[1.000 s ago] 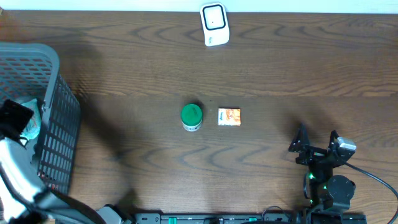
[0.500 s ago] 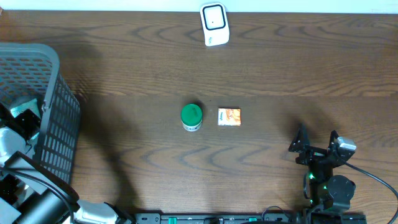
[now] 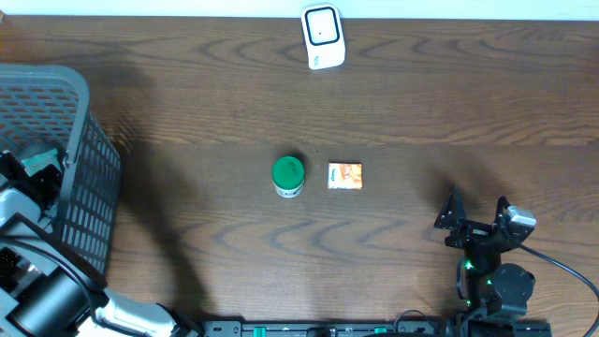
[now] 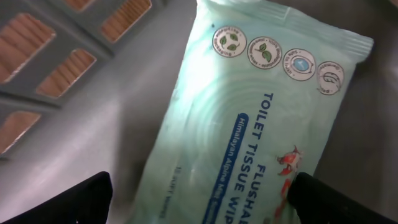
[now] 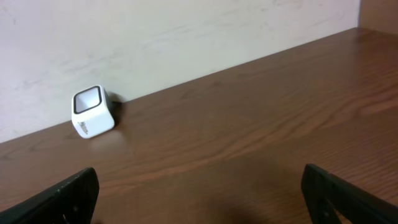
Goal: Scan the item barcode
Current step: 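Reach left gripper into basket and grasp mint-green wipes pack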
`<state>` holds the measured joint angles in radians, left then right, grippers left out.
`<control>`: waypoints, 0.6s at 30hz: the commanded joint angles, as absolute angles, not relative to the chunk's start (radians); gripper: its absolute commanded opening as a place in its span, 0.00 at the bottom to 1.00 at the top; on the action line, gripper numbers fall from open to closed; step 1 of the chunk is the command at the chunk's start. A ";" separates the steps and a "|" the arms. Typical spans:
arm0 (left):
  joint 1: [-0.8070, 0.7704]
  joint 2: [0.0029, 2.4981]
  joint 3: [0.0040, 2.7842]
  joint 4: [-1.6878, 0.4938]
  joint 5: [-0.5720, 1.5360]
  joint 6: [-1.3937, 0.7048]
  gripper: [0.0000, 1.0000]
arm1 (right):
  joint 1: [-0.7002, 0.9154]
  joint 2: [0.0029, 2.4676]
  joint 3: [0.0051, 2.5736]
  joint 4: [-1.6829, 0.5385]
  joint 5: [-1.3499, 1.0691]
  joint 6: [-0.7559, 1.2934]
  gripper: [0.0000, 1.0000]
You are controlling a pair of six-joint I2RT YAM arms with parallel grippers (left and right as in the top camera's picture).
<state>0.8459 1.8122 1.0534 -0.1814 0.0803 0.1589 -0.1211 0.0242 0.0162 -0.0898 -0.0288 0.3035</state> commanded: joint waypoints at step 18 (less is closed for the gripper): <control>0.845 1.816 1.097 -0.188 0.105 -0.023 0.45 | -0.116 0.021 0.015 -0.094 -0.027 0.307 0.99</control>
